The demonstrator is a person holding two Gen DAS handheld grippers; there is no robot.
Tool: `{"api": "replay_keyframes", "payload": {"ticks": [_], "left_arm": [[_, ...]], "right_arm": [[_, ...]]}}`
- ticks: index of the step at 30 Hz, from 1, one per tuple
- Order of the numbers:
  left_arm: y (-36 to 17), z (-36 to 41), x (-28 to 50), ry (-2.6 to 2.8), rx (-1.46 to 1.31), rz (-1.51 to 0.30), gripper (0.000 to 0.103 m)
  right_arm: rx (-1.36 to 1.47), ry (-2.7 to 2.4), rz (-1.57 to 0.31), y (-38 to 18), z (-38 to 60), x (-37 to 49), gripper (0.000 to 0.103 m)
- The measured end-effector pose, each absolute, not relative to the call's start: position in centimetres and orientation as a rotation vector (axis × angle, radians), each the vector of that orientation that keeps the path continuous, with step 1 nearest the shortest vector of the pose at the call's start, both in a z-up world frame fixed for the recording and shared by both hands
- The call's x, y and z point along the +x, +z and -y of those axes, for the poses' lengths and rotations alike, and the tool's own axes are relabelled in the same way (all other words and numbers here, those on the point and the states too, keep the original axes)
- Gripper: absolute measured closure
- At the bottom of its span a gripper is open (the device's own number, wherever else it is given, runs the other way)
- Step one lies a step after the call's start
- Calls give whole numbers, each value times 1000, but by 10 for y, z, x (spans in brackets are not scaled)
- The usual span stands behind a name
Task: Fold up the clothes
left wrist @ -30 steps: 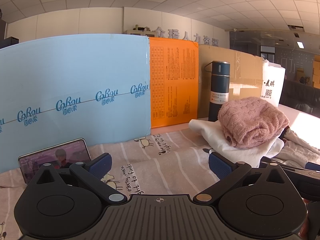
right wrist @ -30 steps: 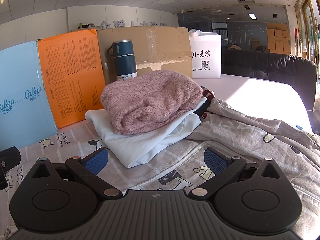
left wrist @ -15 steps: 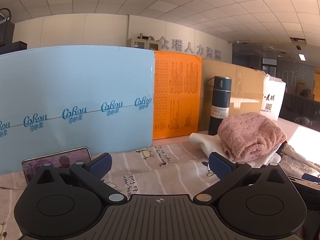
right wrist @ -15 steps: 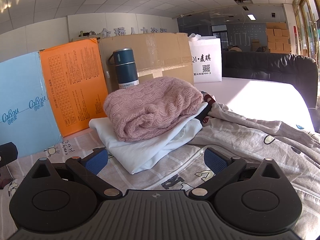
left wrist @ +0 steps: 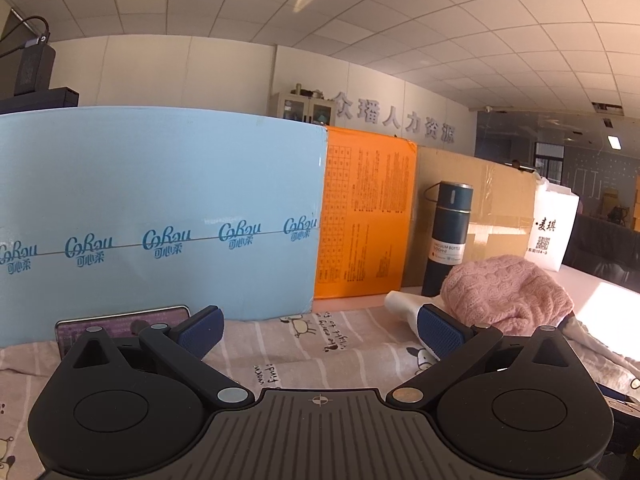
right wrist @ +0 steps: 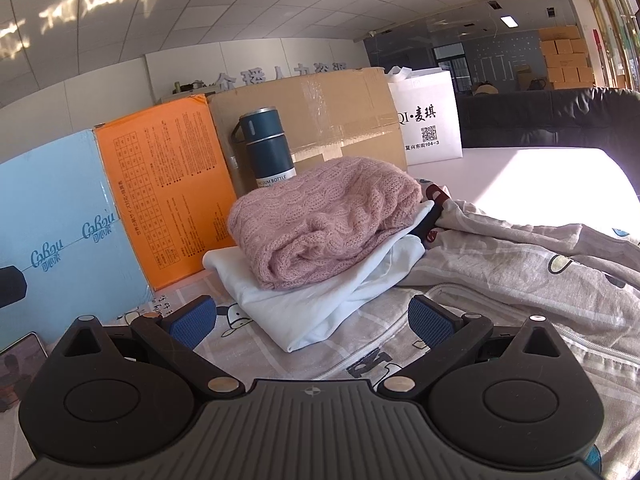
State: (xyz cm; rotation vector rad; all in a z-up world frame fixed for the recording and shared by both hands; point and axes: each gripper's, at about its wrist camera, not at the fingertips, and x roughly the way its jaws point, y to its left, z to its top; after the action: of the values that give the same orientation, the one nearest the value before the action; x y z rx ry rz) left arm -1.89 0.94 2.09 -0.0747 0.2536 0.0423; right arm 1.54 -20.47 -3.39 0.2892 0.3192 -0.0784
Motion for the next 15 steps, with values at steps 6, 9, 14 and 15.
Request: {"api": "replay_keyframes", "payload": {"ticks": [6,9,14,15], "left_arm": [[19,2,-25,24,-46,-234,0],[19,7,-30,33,-34,-215,0],[24,12,-42,80,-2,-169,0],[26,12,-46,93,7,-156,0]], "right_arm": [[318,7,-352,-36,204,16,0],[344,40,-362,-35,207,15,0],[408,96,-341,-33,214,9,0],[413,115,-339,-33,214,8,0]]}}
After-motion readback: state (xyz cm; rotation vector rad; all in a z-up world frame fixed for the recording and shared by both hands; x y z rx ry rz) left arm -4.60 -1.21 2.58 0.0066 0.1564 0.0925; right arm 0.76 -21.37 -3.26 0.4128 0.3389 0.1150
